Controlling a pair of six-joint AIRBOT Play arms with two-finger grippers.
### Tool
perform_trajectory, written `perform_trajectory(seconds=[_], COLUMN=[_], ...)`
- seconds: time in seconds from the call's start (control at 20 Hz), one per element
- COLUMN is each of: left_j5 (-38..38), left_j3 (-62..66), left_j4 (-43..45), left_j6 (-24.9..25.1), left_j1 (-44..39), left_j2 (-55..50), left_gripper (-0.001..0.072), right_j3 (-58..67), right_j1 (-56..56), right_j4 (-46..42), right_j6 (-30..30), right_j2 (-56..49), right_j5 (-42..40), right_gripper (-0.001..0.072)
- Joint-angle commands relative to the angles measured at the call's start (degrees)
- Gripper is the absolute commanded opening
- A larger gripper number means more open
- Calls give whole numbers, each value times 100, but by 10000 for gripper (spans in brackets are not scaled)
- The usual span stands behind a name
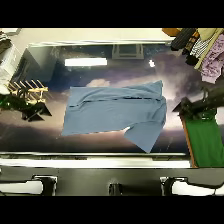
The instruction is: Fold the clothes and pants, and hang the long-sleeved shirts on hangers.
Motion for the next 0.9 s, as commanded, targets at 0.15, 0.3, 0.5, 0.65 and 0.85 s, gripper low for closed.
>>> perform_trajectory(seconds=[0.15, 0.3, 0.5, 0.65, 0.85], left_j5=[813, 809, 815, 822, 907], left_j3=[-2048, -2212, -2216, -2216, -2216], left_j4=[-487, -577, -649, -721, -730], left_j6=[247, 264, 264, 264, 262], left_j1=[245, 243, 243, 243, 243], left_j2=[1456, 1572, 1569, 1569, 1567], left_gripper=[553, 553, 553, 553, 553], right_j3=[-2306, -2695, -3119, -3381, -3552], right_j1=[177, 177, 177, 177, 179], right_j4=[225, 223, 531, 935, 1209], right_j6=[-330, -321, -365, -555, -560], right_j2=[772, 949, 960, 960, 960], right_j5=[435, 732, 1381, 1757, 2188], right_gripper=[420, 420, 419, 388, 334])
